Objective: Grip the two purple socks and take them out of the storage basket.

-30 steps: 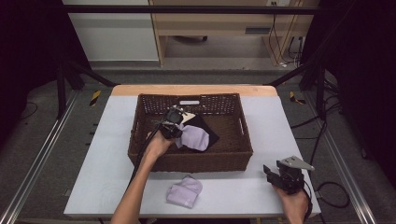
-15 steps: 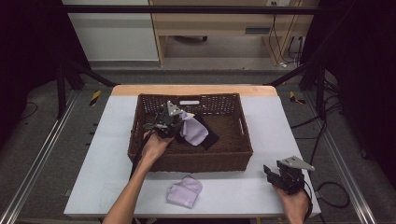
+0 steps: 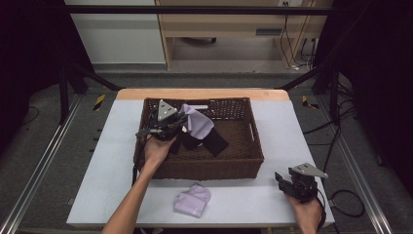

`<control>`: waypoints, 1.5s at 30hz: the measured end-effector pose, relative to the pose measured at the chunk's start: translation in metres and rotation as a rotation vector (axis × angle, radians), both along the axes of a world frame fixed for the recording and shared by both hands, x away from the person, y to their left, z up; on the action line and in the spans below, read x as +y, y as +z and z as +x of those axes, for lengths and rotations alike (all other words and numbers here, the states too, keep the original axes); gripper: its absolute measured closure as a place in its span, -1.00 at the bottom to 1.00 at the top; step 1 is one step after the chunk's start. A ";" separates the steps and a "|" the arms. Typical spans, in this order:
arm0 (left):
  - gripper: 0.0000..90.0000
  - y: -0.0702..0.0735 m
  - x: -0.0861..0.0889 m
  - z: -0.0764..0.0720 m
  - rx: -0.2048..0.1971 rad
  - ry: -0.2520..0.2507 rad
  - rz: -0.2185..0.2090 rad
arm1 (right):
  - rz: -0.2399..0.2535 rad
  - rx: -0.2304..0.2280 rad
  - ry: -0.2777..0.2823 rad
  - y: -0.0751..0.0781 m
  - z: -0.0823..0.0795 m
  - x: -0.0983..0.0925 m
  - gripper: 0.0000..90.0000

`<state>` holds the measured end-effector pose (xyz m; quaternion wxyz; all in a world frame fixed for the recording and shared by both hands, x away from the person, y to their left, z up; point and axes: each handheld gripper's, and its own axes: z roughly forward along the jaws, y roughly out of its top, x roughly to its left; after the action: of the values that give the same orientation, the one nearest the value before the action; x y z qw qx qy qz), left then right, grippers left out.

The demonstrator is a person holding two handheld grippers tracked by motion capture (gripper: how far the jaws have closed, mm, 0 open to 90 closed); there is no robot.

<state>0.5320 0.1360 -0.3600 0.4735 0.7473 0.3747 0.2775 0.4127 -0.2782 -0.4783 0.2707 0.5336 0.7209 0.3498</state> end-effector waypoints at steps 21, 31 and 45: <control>0.85 0.053 0.038 -0.073 -0.187 -0.097 -0.181 | 0.000 0.001 -0.006 0.000 0.000 0.000 -0.03; 0.85 0.061 0.056 -0.117 -0.221 -0.154 -0.195 | -0.002 0.001 -0.006 0.000 0.000 -0.001 -0.03; 0.85 0.049 0.079 -0.167 -0.230 -0.201 -0.208 | -0.004 0.000 -0.010 0.000 0.000 -0.001 -0.03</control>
<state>0.3651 0.2149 -0.3111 0.6133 0.6913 0.2679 0.2723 0.4123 -0.2790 -0.4787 0.2735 0.5367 0.7188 0.3471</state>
